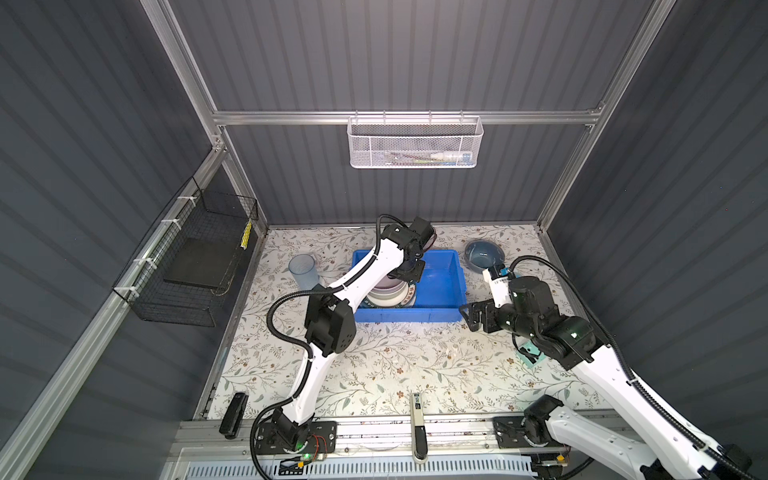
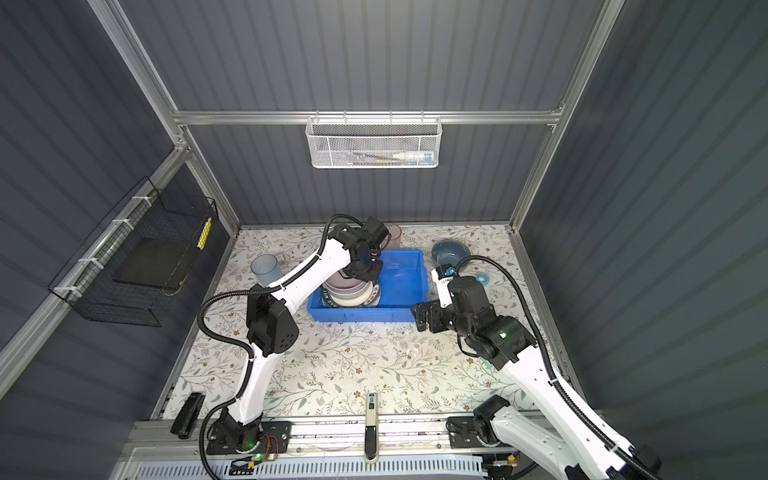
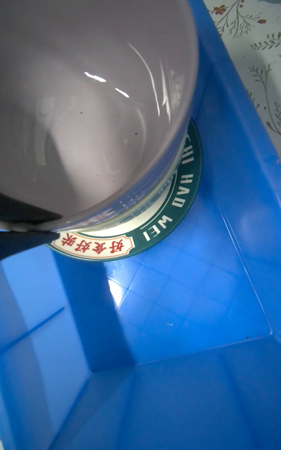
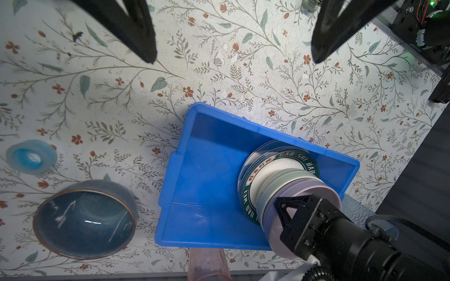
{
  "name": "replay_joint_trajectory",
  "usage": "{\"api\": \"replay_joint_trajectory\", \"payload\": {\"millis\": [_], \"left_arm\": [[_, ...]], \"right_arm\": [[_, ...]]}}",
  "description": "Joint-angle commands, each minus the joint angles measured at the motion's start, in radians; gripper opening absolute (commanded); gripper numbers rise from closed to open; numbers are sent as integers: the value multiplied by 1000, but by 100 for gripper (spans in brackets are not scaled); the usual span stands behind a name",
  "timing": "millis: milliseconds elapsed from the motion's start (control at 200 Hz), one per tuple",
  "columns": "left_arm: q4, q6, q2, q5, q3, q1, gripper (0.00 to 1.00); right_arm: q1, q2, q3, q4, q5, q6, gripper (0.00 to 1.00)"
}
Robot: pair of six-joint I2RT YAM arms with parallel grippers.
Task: Place the mixed dishes into the plastic bin
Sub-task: 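Lower the lilac bowl onto the pale green bowl in the bin, then open the left gripper and raise it while right moves to the blue bowl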
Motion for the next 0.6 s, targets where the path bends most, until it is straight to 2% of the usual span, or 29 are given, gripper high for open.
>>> {"api": "replay_joint_trajectory", "payload": {"millis": [0,180,305,465,595], "left_arm": [[-47,4,-27,22,-15,-7,18],[-40,0,-82,27,10,-5,39],[-3,0,-158,11,-24,-5,55],[94,-3,-311,-13,-161,9,71],[190,-13,-466,-5,-338,58,81]], "right_arm": [[-2,5,5,13,-3,4,99],[-3,22,9,22,22,30,99],[-11,41,21,30,33,57,99],[-63,89,55,28,60,95,99],[-141,156,111,22,47,117,97]]}}
